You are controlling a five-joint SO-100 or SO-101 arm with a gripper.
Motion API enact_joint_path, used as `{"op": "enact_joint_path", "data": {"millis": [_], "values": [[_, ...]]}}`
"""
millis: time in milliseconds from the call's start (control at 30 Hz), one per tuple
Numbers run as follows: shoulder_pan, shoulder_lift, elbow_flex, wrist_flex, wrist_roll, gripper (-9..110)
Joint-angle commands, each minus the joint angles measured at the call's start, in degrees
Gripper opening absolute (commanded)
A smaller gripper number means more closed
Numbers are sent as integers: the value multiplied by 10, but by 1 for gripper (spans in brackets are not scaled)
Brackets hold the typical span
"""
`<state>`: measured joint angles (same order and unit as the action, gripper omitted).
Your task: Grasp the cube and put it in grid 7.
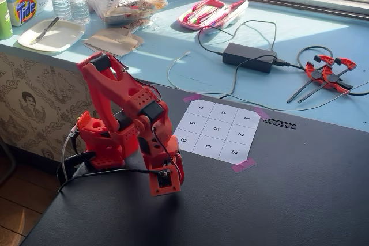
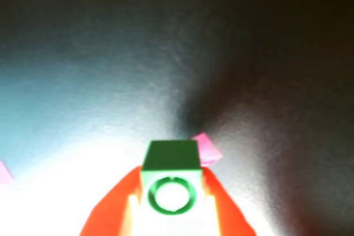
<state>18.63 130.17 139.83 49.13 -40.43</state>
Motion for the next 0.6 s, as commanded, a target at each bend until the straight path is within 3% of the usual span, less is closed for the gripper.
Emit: {"op": "enact_joint_path", "data": {"millis": [0, 167, 333, 567], "values": [[-70, 70, -65, 70, -13, 0], [-296, 134, -154, 175, -40, 0], [-528, 77, -225, 176, -69, 0], [-641, -105, -311, 127, -73, 0]]}}
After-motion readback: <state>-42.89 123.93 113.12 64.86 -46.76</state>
